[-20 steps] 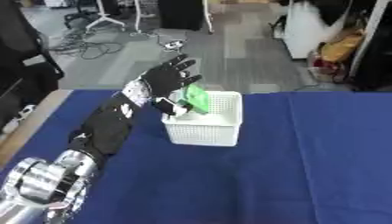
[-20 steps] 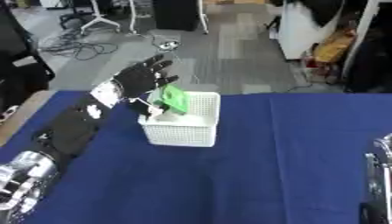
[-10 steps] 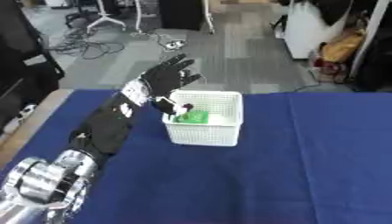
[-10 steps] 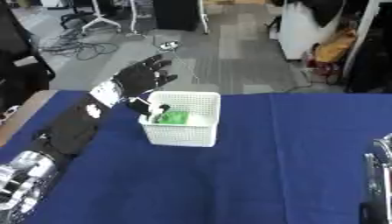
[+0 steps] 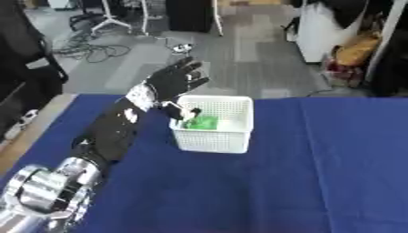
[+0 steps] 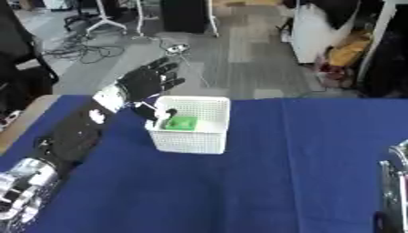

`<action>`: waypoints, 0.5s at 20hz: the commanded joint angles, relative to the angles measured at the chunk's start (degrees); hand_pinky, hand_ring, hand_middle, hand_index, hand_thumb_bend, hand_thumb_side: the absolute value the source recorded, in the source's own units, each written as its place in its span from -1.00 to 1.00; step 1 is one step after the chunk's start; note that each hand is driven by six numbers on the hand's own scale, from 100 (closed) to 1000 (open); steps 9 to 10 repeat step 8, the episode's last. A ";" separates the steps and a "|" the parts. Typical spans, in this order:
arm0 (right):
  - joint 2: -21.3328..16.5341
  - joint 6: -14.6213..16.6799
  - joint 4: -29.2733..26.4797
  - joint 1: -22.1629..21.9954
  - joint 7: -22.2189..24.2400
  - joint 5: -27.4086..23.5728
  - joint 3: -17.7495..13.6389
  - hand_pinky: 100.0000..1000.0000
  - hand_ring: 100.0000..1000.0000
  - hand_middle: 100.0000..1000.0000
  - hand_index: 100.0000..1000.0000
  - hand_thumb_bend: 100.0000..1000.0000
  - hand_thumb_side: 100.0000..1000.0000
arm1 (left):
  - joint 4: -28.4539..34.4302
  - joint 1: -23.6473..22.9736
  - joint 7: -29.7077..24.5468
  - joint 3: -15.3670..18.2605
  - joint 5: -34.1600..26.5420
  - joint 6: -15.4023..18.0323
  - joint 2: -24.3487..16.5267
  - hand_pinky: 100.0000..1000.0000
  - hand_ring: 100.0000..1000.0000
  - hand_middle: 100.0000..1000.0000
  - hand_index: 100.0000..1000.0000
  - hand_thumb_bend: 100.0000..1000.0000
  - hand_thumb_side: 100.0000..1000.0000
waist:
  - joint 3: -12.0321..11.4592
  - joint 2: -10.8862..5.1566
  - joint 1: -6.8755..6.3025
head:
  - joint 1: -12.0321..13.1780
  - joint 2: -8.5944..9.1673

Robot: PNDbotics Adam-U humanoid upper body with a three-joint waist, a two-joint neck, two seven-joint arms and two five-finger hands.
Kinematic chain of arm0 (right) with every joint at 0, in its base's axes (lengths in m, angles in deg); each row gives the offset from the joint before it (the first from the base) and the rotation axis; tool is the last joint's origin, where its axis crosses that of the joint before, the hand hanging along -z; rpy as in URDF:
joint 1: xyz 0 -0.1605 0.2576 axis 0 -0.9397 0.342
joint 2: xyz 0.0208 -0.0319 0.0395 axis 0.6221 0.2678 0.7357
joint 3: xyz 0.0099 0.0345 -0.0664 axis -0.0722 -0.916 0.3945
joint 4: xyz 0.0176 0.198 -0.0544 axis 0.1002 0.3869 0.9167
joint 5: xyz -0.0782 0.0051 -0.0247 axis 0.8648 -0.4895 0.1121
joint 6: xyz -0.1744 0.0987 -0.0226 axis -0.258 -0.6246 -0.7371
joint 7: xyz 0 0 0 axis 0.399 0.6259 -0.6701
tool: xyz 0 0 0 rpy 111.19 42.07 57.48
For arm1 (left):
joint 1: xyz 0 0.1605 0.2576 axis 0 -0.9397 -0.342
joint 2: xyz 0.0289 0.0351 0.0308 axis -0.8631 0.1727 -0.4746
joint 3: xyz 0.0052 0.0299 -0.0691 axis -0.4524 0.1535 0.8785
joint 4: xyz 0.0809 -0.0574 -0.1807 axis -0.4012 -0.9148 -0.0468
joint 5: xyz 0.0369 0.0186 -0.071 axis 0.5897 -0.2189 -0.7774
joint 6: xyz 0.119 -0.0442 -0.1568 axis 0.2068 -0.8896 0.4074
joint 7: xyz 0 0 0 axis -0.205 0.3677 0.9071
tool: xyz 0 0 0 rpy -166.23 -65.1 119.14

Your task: Pick up objects on the table and place them in the box.

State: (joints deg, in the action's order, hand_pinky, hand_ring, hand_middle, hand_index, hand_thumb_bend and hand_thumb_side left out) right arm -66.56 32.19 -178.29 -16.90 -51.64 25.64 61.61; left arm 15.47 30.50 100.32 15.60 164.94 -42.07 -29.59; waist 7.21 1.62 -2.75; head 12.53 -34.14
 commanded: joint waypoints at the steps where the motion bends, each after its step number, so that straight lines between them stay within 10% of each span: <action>1: -0.63 -0.12 -0.83 0.93 -0.08 0.24 -0.51 -0.81 -0.68 -0.73 -0.28 -0.86 1.00 | 2.29 -1.48 3.48 2.31 -8.74 0.45 -2.36 1.00 1.00 1.00 0.94 -0.79 1.00 | -0.61 -0.97 0.02 | -1.49 1.26; 3: -0.90 -0.16 -0.83 0.91 -0.29 0.50 -0.74 -0.81 -0.68 -0.73 -0.28 -0.87 1.00 | 3.15 -4.76 4.62 3.52 -16.98 1.15 -2.38 -0.69 -0.07 0.04 0.18 -0.91 0.87 | -1.20 -0.95 0.07 | -3.14 2.17; 8: -2.06 -0.38 -0.83 0.95 -1.33 1.46 -1.72 -0.81 -0.68 -0.73 -0.28 -0.88 1.00 | 16.57 -20.34 -13.53 -5.35 -52.84 10.78 -6.23 -1.00 -0.31 -0.19 0.03 -0.92 0.84 | -2.59 -0.82 0.15 | -7.27 4.07; 10: -2.06 -0.38 -0.83 0.95 -1.33 1.46 -1.72 -0.81 -0.68 -0.73 -0.28 -0.88 1.00 | 16.57 -20.34 -13.53 -5.35 -52.84 10.78 -6.23 -1.00 -0.31 -0.19 0.03 -0.92 0.84 | -2.59 -0.82 0.15 | -7.27 4.07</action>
